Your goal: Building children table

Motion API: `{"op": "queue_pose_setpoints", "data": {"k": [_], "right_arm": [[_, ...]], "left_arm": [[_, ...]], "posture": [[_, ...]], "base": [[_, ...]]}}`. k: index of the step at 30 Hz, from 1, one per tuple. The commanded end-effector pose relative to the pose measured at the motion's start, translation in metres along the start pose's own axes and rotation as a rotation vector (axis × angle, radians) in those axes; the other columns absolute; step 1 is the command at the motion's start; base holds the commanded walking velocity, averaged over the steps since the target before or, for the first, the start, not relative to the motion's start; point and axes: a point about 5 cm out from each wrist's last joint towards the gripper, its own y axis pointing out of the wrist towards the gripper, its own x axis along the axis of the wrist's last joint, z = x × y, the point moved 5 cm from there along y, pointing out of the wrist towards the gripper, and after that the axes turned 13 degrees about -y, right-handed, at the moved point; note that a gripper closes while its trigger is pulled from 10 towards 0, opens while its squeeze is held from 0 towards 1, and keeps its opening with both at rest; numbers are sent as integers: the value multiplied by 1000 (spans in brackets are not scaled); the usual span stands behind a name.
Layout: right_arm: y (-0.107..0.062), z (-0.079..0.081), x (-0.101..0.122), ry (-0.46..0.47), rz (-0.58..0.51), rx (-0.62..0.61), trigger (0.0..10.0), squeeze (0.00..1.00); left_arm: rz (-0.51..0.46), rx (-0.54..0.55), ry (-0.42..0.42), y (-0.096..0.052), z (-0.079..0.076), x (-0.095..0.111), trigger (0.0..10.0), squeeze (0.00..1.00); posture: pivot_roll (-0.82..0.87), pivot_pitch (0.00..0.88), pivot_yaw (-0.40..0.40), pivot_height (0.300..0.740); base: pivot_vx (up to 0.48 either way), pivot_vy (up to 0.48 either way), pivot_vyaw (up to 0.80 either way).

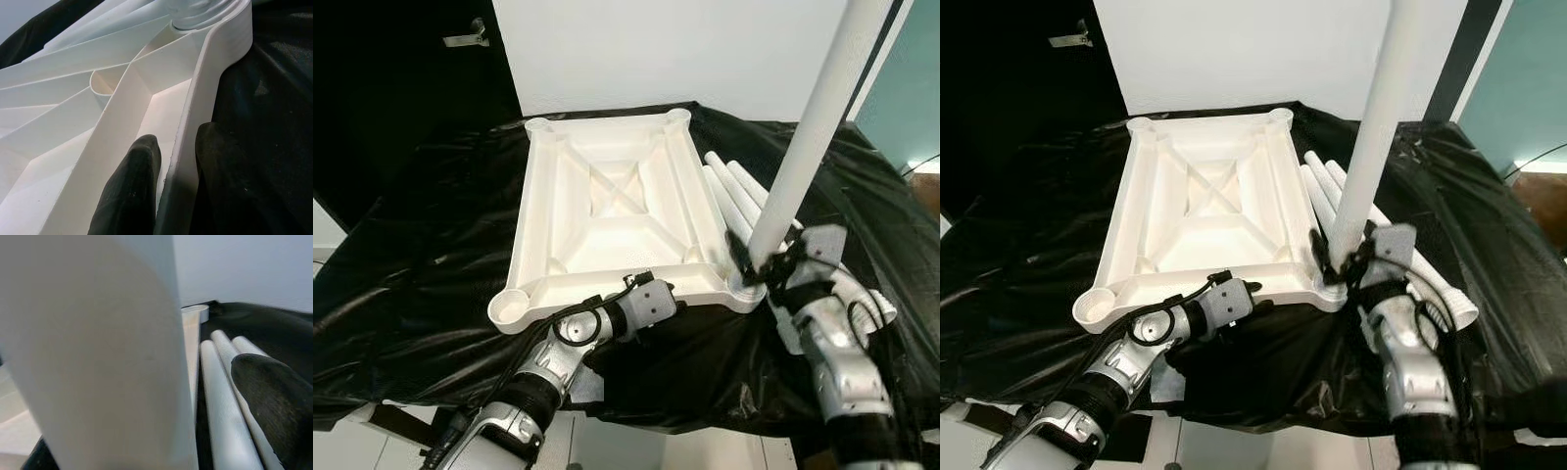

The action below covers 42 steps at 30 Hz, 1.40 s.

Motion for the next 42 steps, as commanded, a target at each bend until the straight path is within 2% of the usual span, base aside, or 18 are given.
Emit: {"op": "queue_pose_setpoints", "data": {"k": [1, 5, 7, 8, 9, 10, 12, 23, 24, 26, 27, 32, 35, 38, 39, 41, 42], "right_arm": [[4, -2, 0, 52, 4, 66, 10000, 0], [6, -2, 2, 65, 2, 95, 10000, 0], [9, 7, -3, 94, 36, 233, 10000, 0], [9, 7, -3, 94, 36, 233, 10000, 0], [8, 14, -9, 119, 70, 332, 10000, 0], [8, 14, -9, 119, 70, 332, 10000, 0], [4, 23, -13, 137, 90, 413, 10000, 0], [-5, 26, -23, 122, 130, 492, 10000, 0], [-6, 25, -25, 125, 135, 495, 5922, 0], [-6, 24, -26, 126, 138, 497, 5922, 0], [-7, 24, -27, 129, 142, 502, 0, 0], [-13, 27, -32, 130, 157, 510, 0, 0], [-19, 38, -36, 145, 168, 505, 0, 0], [-19, 38, -36, 145, 168, 505, 0, 0], [-23, 48, -42, 168, 185, 414, 0, 0], [-23, 48, -42, 168, 185, 414, 0, 0], [-25, 52, -47, 177, 201, 335, 0, 0]], "left_arm": [[172, -23, -90, -7, -19, -49, 10000, 0], [172, -22, -91, -7, -19, -49, 10000, 0], [173, -12, -94, -8, -17, -50, 10000, 0], [173, -12, -94, -8, -17, -50, 10000, 0], [174, -6, -96, -9, -17, -50, 10000, 0], [174, -6, -96, -9, -17, -50, 10000, 0], [175, -3, -98, -10, -17, -51, 10000, 0], [180, 0, -95, -12, -15, -53, 10000, 0], [180, -1, -94, -11, -15, -53, 10000, 0], [180, -2, -93, -11, -15, -52, 10000, 0], [180, -4, -92, -11, -15, -52, 10000, 0], [181, -8, -90, -10, -15, -52, 10000, 0], [182, -9, -88, -9, -15, -52, 10000, 0], [182, -9, -88, -9, -15, -52, 10000, 0], [182, -10, -87, -9, -15, -52, 10000, 0], [182, -10, -87, -9, -15, -52, 10000, 0], [182, -9, -88, -10, -15, -52, 10000, 0]], "posture": [[-34, 32, -12, 740], [-34, 32, -12, 740], [-20, 31, -21, 740], [-20, 31, -21, 740], [-15, 30, -23, 740], [-15, 30, -23, 740], [-10, 31, -24, 740], [-15, 28, -18, 740], [-17, 27, -16, 740], [-18, 26, -16, 740], [-20, 25, -14, 740], [-23, 23, -12, 740], [-24, 22, -10, 740], [-24, 22, -10, 740], [-22, 25, -13, 740], [-22, 25, -13, 740], [-20, 27, -14, 740]], "base": [[0, 0, 0], [0, 0, 0], [0, 0, 0], [0, 0, 0], [0, 0, 0], [0, 0, 0], [0, 0, 0], [0, 0, 0], [0, 0, 0], [0, 0, 0], [0, 0, 0], [0, 0, 0], [0, 0, 0], [0, 0, 0], [0, 0, 0], [0, 0, 0], [0, 0, 0]]}}
